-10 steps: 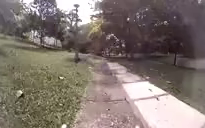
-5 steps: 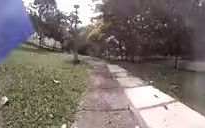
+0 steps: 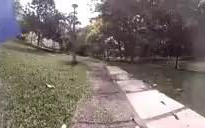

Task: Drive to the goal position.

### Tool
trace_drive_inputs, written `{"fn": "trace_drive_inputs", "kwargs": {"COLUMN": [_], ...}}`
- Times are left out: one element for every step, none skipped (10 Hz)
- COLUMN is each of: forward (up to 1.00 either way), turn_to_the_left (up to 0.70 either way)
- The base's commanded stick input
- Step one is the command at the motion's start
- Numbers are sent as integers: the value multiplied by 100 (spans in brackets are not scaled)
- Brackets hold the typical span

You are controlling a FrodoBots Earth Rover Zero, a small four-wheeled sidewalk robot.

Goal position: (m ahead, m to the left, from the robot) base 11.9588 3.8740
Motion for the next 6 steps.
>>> {"fn": "trace_drive_inputs", "kwargs": {"forward": [50,50,50,50,50,50], "turn_to_the_left": [0,0,0,0,0,0]}}
